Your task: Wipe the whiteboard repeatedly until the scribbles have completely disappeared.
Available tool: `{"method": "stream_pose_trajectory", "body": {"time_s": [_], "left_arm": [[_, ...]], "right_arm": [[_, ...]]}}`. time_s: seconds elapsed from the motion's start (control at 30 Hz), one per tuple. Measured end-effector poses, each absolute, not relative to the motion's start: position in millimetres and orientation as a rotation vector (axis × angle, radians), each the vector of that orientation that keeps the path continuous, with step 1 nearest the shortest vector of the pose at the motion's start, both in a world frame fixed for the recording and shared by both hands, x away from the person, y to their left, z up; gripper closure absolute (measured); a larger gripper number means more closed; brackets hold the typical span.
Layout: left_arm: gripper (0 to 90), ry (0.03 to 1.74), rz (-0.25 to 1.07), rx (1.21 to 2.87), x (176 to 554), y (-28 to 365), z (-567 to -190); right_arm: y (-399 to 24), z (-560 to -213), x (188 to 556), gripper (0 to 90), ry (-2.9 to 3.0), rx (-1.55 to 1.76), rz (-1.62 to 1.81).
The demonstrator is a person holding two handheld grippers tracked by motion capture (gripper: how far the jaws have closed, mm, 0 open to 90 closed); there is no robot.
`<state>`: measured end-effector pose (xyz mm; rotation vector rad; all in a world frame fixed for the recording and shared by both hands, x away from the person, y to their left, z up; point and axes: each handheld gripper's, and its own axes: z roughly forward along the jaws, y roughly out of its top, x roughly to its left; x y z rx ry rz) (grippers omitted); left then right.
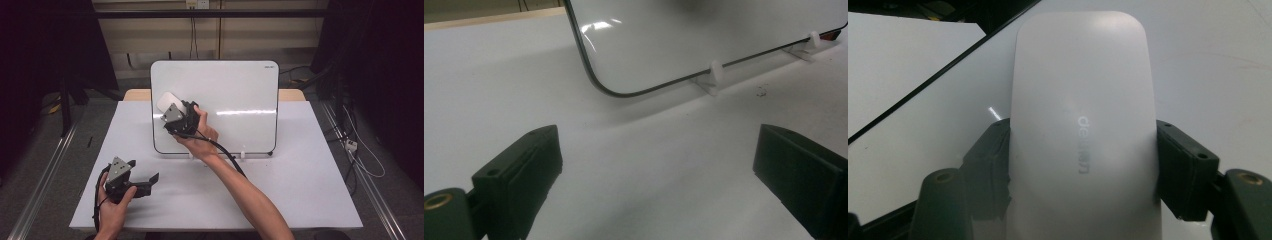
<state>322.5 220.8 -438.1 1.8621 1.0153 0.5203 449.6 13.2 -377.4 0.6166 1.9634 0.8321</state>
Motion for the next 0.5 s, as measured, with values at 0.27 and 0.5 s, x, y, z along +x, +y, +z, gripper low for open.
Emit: {"method": "stream_pose_trajectory", "body": {"time_s": [0.27,0.5], "left_arm": [[5.4,1.016,0.519,1.861,322.5,221.7,-438.1],[5.4,1.016,0.521,1.865,322.5,223.0,-438.0]], "right_arm": [[9.1,-365.2,459.0,31.2,1.930,0.693,0.840],[0.0,-342.2,477.7,31.2,1.890,0.795,0.848]]}}
